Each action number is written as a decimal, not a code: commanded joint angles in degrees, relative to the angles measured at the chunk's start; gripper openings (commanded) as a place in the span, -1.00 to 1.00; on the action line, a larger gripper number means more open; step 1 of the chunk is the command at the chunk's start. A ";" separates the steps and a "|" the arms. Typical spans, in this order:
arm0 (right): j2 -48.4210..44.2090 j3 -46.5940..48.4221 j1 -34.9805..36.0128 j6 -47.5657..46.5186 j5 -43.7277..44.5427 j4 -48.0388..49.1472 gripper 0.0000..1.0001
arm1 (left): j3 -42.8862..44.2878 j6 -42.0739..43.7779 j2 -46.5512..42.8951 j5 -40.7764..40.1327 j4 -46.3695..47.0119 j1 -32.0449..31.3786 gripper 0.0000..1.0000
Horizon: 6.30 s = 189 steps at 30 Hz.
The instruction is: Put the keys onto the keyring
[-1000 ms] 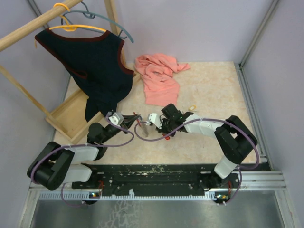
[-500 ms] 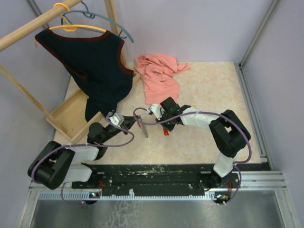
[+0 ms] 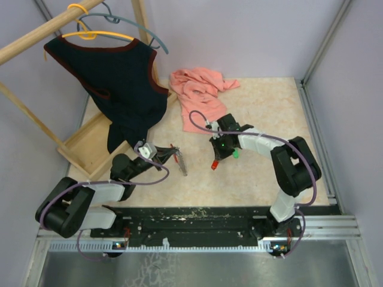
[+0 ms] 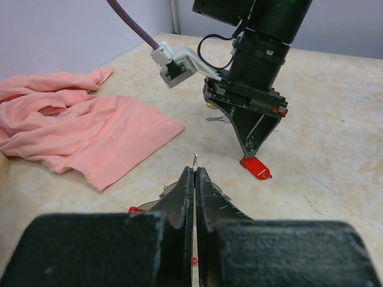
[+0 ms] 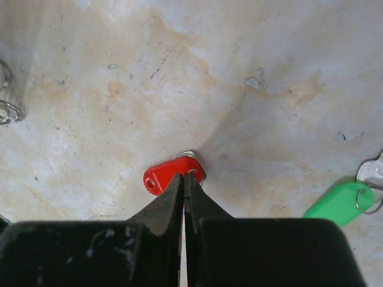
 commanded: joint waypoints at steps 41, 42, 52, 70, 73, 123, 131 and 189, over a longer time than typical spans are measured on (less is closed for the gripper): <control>-10.95 -5.81 -11.57 9.95 1.89 6.20 -0.34 | 2.44 -2.48 0.46 4.52 2.29 0.55 -1.00; -11.25 -5.49 -9.91 8.58 5.02 4.99 -0.28 | 2.38 -2.47 0.41 4.41 2.27 0.49 -1.00; -6.16 -2.44 0.71 2.44 20.83 1.46 -0.27 | 2.29 -2.18 0.48 4.06 2.53 0.50 -1.00; -0.24 -0.47 1.10 0.22 16.45 5.51 -0.30 | 2.64 -2.44 1.13 5.04 2.64 0.55 -1.00; 0.83 -0.29 -0.01 0.65 14.30 5.46 -0.34 | 2.64 -2.53 1.15 5.26 2.64 0.50 -1.00; -1.43 0.23 -3.81 -4.49 9.23 0.84 -0.35 | 2.97 -3.15 1.60 6.86 2.91 0.55 -1.00; -6.53 -2.21 -1.56 -21.95 7.12 1.75 -0.28 | 2.87 -2.63 1.40 6.69 2.91 0.54 -1.00; -6.26 0.65 1.01 -37.13 0.44 3.35 -1.00 | 3.08 -1.87 0.52 6.81 1.07 0.54 -1.00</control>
